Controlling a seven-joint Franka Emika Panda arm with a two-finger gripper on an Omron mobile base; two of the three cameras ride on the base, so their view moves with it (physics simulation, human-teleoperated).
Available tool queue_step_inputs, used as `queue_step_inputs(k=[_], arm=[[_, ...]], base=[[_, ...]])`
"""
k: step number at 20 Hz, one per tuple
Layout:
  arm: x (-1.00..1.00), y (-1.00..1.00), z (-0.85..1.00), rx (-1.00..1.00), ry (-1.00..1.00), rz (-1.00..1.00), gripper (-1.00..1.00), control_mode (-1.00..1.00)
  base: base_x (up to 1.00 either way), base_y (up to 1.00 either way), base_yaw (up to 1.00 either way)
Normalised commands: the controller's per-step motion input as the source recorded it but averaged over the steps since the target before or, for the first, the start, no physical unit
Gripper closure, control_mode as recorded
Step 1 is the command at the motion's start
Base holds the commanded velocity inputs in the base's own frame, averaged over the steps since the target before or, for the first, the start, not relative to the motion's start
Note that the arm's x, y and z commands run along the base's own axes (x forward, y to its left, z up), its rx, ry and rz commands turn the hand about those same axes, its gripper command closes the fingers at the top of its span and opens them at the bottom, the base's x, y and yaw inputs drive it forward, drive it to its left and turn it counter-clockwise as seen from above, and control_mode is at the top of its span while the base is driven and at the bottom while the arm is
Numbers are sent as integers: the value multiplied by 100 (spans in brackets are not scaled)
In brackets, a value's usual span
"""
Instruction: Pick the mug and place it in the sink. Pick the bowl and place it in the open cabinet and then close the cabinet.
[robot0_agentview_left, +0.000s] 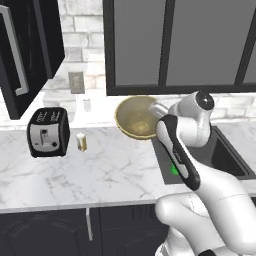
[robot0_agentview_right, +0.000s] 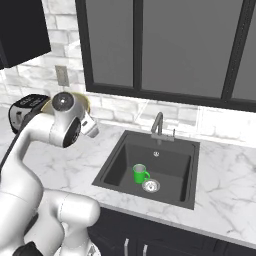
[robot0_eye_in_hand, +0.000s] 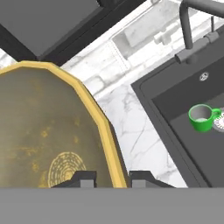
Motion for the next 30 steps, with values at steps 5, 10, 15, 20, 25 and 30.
queue_step_inputs(k=[5, 10, 15, 20, 25, 30], arm=[[-20, 0, 4, 17, 9, -35, 100, -100], [-46, -8, 20, 14, 4, -44, 100, -100], [-54, -20, 15, 24, 6, -36, 100, -100], [-40, -16, 18, 22, 9, -20, 100, -100], [-24, -9, 25, 18, 14, -6, 100, -100], [-20, 0, 25, 6, 12, 0, 100, -100]], base=[[0, 0, 0], [0, 0, 0], [0, 0, 0], [0, 0, 0], [0, 0, 0], [0, 0, 0]])
